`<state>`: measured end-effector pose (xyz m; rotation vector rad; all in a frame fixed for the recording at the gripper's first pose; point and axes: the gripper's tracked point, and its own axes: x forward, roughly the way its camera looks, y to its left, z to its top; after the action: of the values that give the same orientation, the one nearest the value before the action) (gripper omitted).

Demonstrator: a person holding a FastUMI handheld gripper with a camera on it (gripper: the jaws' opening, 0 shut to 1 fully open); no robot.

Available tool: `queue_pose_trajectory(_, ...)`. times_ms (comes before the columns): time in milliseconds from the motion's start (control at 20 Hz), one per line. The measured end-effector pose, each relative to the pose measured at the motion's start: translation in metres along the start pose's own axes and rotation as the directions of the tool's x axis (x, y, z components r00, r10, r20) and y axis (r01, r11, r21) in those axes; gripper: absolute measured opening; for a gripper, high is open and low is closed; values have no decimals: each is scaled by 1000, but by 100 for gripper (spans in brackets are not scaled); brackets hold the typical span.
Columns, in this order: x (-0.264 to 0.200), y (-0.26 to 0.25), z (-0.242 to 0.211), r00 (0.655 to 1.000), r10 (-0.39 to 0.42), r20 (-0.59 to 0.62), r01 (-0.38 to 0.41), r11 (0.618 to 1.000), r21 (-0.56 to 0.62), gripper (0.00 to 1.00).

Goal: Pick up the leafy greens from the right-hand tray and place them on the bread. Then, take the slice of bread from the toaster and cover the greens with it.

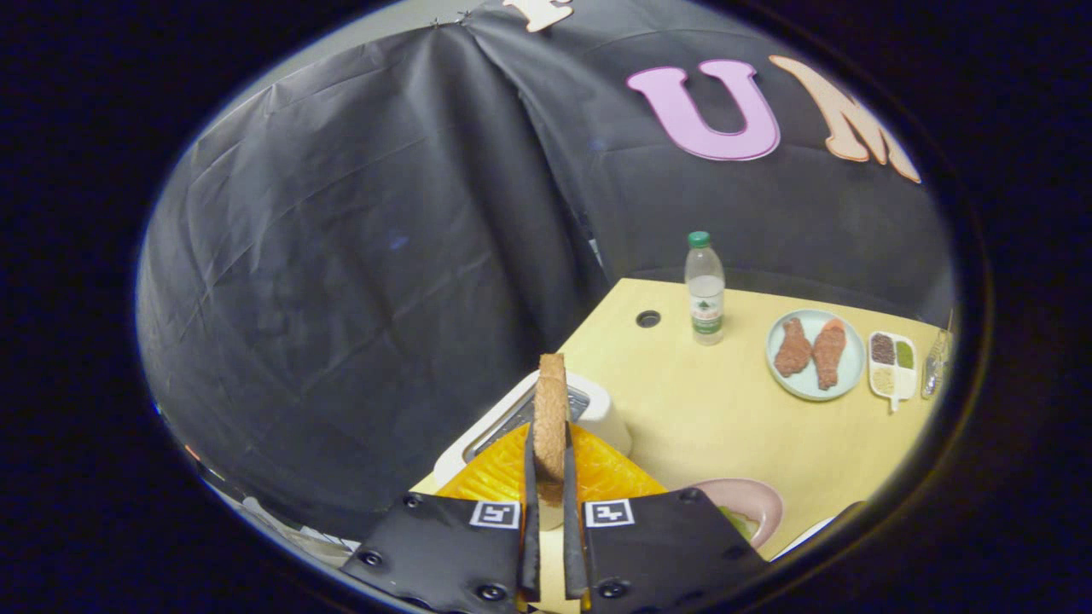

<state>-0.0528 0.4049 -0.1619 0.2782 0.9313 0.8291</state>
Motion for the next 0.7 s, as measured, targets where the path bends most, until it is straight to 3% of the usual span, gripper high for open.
queue_pose_trajectory(350, -24, -66, -42, 996, -85, 7, 83, 981, 173, 14)
queue_pose_trajectory(700, -25, -113, -93, 993, -118, 6, 108, 926, 363, 14)
